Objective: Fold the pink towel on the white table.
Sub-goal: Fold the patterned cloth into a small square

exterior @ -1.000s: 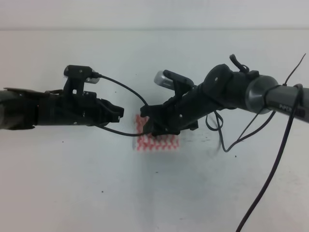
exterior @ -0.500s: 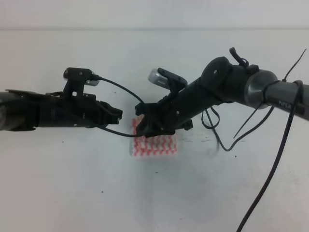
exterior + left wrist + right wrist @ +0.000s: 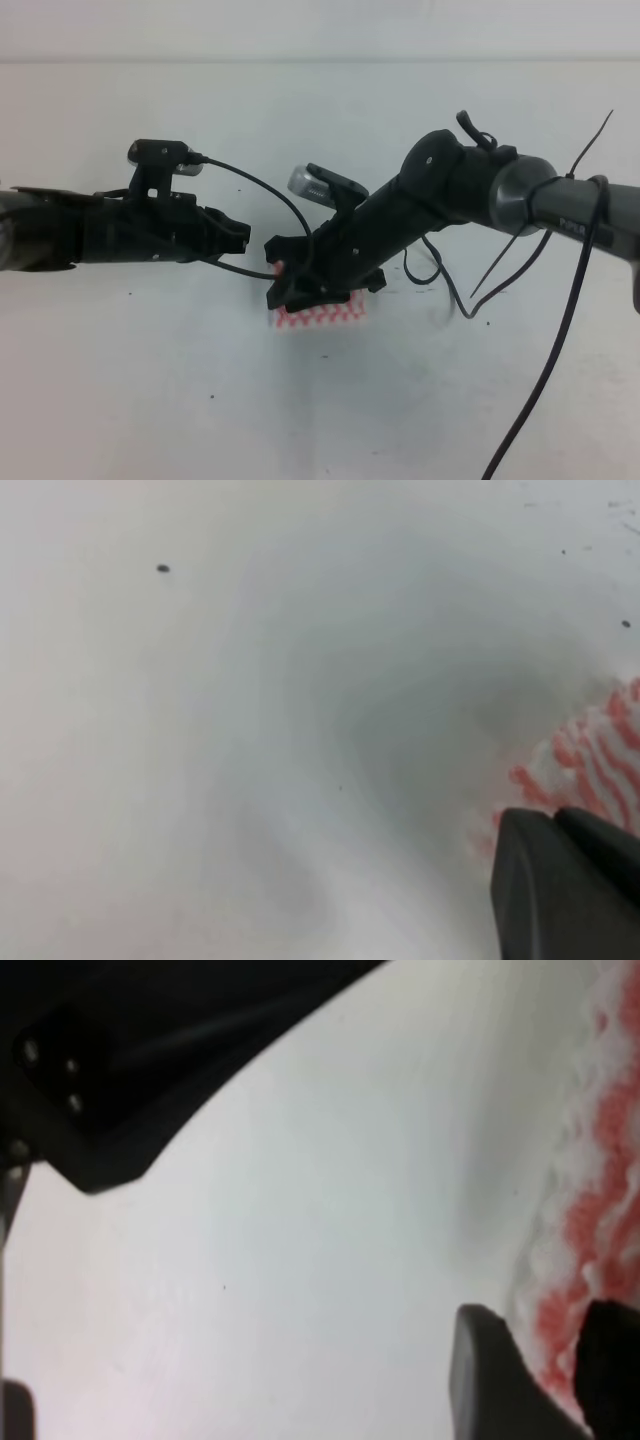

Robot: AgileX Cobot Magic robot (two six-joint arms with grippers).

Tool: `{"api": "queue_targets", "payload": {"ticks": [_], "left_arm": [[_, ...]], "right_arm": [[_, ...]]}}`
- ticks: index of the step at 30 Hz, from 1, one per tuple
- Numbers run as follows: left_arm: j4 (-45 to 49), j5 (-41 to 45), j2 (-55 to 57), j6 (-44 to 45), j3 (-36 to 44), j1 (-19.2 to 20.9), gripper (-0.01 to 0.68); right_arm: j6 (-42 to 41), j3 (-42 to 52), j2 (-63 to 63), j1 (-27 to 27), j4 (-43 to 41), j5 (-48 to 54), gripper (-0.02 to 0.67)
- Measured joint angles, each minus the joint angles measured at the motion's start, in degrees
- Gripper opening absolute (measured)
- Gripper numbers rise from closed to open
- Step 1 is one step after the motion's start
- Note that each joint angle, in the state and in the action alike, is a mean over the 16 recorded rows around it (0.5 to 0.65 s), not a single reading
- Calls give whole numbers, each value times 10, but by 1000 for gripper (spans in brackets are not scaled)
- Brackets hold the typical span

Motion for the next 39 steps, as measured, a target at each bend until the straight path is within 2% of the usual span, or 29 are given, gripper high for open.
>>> {"api": "queue_targets", "payload": {"ticks": [11, 20, 30, 39], "left_arm": [[-7, -1, -2, 2, 0, 0, -5], [-19, 1, -7, 4, 0, -6, -5], [-30, -12, 4, 5, -21, -51, -5], [-9, -40, 41, -14, -60, -88, -5]], "right_arm": [[1, 0, -8, -10, -14, 22, 137], [9, 0, -29, -48, -49, 34, 84], [40, 0, -42, -93, -110, 38, 21], [49, 0, -46, -106, -128, 34, -17]]}}
